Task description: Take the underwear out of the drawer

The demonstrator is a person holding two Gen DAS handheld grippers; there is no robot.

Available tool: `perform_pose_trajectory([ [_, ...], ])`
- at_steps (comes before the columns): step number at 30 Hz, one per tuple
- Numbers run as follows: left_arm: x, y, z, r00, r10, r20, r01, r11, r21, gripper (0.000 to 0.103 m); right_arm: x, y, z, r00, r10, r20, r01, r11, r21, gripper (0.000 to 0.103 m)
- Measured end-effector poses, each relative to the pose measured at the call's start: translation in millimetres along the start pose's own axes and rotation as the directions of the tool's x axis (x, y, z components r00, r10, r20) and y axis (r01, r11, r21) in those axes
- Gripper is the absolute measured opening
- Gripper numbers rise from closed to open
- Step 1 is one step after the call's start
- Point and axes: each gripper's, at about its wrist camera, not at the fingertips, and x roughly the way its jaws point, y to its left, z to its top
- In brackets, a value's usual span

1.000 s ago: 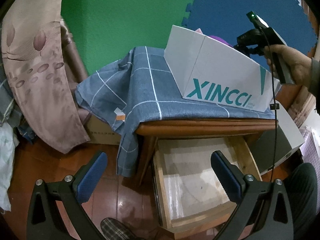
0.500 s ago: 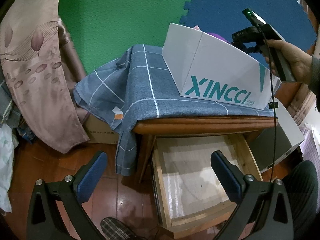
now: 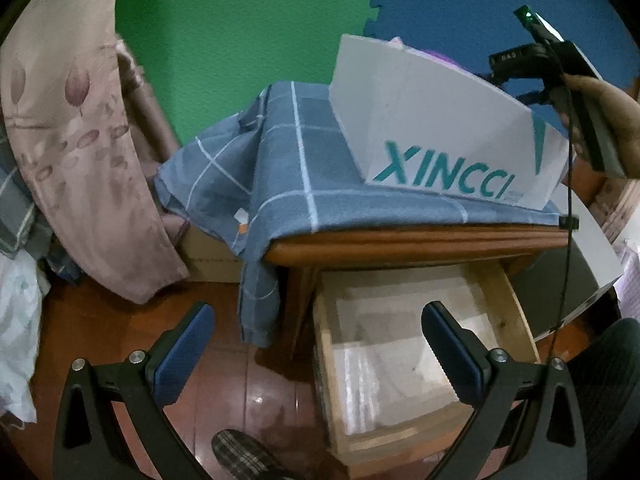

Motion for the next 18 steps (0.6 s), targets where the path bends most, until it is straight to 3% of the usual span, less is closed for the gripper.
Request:
perform_pose_trajectory([
  [5,-33.8,-18.7,49.7,0.983,0.088,0.161,-0.077,0.994,-0.073,0.102,-29.8,-10.9,-13.0,0.999,0.015,0.035,-0.015,1.0,-0.007,0.072],
  [8,-36.3,-35.8,89.8,0.983,0.12,0.138,-0.112,0.992,-0.064,0.103,-51.0,-22.2,-20.6,0.997,0.043,0.059,-0.044,0.999,0.011,0.072],
  [11,-39.7,-58.9,119.6,0.972,0.165,0.168,-0.164,0.986,-0.018,0.102,-70.3,-30.9,-27.7,0.995,0.062,0.077,-0.063,0.998,0.016,0.072],
  [14,-40.8,-78.3,137.5,0.98,0.128,0.154,-0.129,0.992,-0.002,0.102,-87.3,-41.9,-34.9,0.992,0.079,0.097,-0.083,0.996,0.03,0.073],
  [18,-42.1,-96.7,151.5,0.976,0.133,0.17,-0.126,0.991,-0.052,0.102,-107.6,-51.9,-42.1,0.989,0.075,0.128,-0.079,0.997,0.024,0.073],
])
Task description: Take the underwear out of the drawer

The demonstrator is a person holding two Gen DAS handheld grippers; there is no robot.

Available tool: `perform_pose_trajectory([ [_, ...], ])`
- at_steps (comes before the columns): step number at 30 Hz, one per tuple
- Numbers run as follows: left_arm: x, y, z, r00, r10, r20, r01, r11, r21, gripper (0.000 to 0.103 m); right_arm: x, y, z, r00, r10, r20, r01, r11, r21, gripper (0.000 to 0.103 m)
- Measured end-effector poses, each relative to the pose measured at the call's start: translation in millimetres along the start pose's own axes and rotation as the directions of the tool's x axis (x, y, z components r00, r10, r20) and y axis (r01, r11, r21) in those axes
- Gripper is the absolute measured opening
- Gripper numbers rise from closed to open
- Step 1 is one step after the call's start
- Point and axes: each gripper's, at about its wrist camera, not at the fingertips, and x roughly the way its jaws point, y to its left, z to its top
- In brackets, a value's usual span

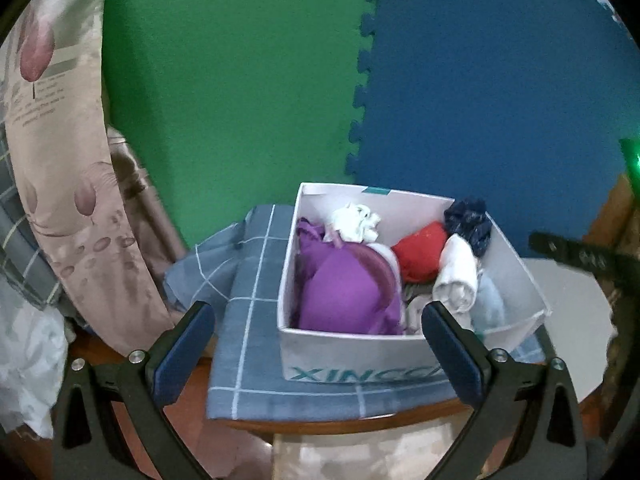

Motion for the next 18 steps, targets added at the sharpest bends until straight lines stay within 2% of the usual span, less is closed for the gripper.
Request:
perform_pose_trajectory([
  [2,0.1,-9.5,2.9,1.0,0.029,0.008,-0.029,1.0,-0.007,0.102,-10.5,-3.5,-1.8,1.0,-0.009,0.028,0.009,1.0,-0.011,0.074],
  [7,0.2,-25.7,3.0,1.0,0.008,-0.003,-0.008,1.0,-0.015,0.102,-35.2,-11.9,-12.1,0.997,-0.016,0.069,0.017,1.0,-0.011,0.075],
  [11,-4.9,-44.2,-2.4,1.0,-0.005,-0.006,0.005,1.0,0.025,0.102,-50.5,-14.8,-24.4,0.995,-0.016,0.098,0.018,0.999,-0.027,0.077],
  [18,-14.4,-64.9,-12.2,0.999,-0.03,-0.011,0.031,0.998,0.051,0.102,-58.4,-18.8,-42.3,0.992,-0.03,0.12,0.037,0.998,-0.055,0.077],
])
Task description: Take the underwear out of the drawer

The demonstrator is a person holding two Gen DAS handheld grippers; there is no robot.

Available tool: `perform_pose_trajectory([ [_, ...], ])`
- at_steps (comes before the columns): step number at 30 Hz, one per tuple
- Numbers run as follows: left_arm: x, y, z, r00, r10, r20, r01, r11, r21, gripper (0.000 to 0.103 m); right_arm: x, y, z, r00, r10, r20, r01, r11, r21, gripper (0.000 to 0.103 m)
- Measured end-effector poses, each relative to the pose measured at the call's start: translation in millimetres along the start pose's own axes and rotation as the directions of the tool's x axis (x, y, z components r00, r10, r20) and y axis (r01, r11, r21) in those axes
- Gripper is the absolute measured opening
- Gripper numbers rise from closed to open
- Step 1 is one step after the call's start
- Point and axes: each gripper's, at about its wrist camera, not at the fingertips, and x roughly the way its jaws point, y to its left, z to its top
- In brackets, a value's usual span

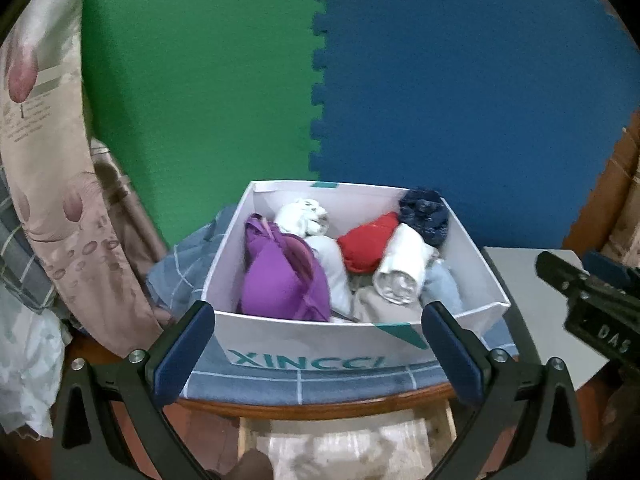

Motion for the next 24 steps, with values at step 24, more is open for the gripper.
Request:
perform_pose_trajectory([
  [24,-11.0,-10.4,-17.8,0.998,-0.032,-0.05,0.032,0.999,-0.009,0.103,-19.4,12.0,-15.6,1.0,0.014,-0.002,-0.014,0.998,-0.053,0.078],
])
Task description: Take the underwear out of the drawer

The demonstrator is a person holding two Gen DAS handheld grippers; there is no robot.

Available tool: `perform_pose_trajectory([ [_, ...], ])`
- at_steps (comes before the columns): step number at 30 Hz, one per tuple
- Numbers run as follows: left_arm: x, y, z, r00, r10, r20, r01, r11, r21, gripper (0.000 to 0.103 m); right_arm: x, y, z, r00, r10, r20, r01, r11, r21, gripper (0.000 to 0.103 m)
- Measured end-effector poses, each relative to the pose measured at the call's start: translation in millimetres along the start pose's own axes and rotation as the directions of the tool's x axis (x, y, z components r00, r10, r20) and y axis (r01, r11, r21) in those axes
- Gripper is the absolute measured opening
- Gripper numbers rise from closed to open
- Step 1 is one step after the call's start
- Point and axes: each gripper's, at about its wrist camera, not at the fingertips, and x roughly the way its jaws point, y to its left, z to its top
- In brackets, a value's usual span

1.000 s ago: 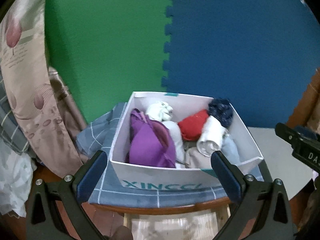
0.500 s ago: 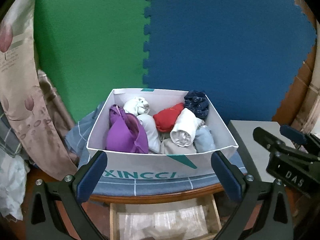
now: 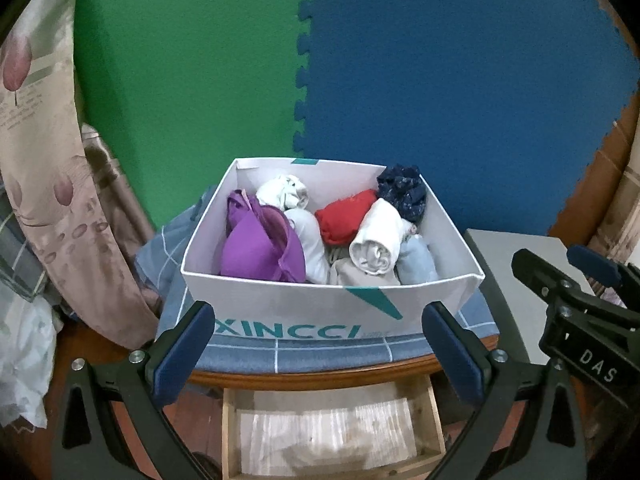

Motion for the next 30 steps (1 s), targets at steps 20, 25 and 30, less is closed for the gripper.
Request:
perform_pose_trajectory([
  [20,-61.6,-2.0,-74.3,0.999,0.04,-0.025,-0.04,0.999,0.031,0.103,-57.7,11.7,-80.9,1.0,0.016,-0.015,-0.017,0.999,-0.045,0.078],
  [25,-72.4,-2.6,-102.2,0.998,0.024,-0.054,-0.022,1.0,0.021,0.103,-75.8,12.2,-107.7,0.999,0.012,-0.032,-0.013,1.0,-0.024,0.079],
  [30,-79.6,-7.0,-105.6,0.999,0.034,-0.042,-0.032,0.999,0.039,0.103,-79.0,9.4,-110.2,0.999,0.022,-0.042,-0.023,1.0,-0.013,0.079],
])
